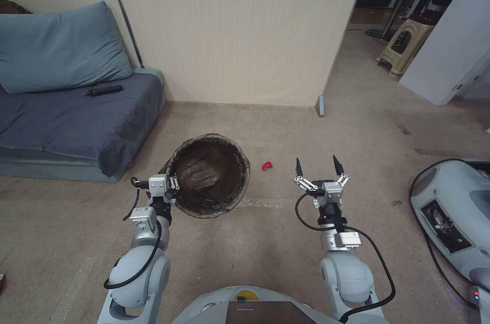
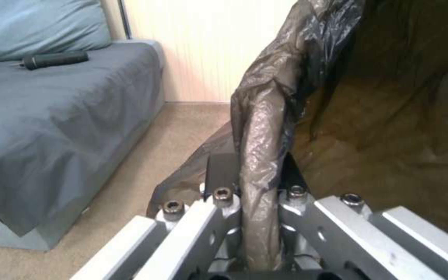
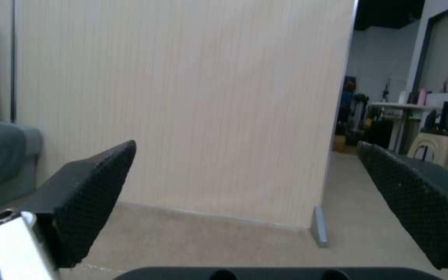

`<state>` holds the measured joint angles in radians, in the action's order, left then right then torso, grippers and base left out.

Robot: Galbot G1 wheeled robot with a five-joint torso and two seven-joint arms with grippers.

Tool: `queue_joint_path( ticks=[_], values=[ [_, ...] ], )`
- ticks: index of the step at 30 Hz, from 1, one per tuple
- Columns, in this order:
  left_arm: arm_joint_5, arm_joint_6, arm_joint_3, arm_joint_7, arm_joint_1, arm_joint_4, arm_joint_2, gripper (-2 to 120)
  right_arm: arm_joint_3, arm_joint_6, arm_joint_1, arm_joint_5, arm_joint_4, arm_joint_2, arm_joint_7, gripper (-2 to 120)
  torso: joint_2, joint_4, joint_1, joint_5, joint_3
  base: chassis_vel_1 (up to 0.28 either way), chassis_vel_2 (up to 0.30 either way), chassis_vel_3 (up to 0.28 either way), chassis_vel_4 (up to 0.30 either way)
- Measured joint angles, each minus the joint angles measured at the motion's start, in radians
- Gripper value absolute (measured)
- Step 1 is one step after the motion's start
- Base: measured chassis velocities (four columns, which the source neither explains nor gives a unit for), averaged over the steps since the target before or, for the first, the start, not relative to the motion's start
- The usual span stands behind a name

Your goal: Pick up the trash bin, then pick up the garbage from the floor and place it into the trash bin.

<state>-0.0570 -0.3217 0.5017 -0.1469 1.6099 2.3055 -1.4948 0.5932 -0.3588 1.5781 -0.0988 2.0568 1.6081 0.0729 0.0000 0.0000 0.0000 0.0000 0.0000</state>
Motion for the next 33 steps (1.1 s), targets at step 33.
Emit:
queue_joint_path(
  ticks=[33],
  values=[
    [0.0,0.007,0.007,0.001,-0.004,-0.001,-0.001,0,0.001,-0.002,-0.002,-0.001,-0.01,0.0,0.003,100,0.0,-0.0001,0.0,0.0,0.0,-0.045,0.039,0.037,-0.038]
  ],
)
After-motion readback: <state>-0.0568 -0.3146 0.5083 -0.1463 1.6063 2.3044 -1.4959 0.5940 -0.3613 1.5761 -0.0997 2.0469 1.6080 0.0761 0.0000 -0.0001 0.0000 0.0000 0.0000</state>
